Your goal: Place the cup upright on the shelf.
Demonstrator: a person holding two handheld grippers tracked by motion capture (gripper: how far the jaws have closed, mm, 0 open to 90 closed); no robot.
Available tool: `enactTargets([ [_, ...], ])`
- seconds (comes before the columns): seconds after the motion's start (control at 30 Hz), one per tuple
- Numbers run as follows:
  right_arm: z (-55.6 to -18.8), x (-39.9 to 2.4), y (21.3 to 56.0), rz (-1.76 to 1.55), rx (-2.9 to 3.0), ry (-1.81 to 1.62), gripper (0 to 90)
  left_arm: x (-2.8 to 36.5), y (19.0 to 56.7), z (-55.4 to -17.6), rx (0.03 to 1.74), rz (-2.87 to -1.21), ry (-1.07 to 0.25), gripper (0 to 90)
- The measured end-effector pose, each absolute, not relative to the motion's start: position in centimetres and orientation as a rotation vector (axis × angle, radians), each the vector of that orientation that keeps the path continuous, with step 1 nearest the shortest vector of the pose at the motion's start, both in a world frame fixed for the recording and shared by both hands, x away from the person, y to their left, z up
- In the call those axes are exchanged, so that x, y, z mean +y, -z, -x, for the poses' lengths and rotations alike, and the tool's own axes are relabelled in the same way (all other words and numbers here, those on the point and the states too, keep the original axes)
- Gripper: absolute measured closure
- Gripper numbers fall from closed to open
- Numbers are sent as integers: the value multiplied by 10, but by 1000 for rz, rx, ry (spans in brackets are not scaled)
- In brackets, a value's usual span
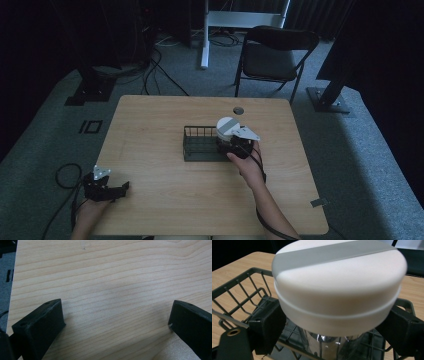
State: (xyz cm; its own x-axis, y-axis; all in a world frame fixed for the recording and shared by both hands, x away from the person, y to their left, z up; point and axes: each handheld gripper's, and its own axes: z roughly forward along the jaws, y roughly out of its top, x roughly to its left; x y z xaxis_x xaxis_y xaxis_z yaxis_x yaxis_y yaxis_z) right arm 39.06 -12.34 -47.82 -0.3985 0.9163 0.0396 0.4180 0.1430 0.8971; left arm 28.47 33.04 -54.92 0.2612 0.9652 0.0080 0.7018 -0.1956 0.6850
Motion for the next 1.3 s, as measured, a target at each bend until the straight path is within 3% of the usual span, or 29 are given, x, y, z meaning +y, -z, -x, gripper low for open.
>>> enactTargets([
  [1.3, -347, -175, 480, -1240, 1868, -1231, 130, 330, 549, -285, 1504, -1971, -605, 2],
])
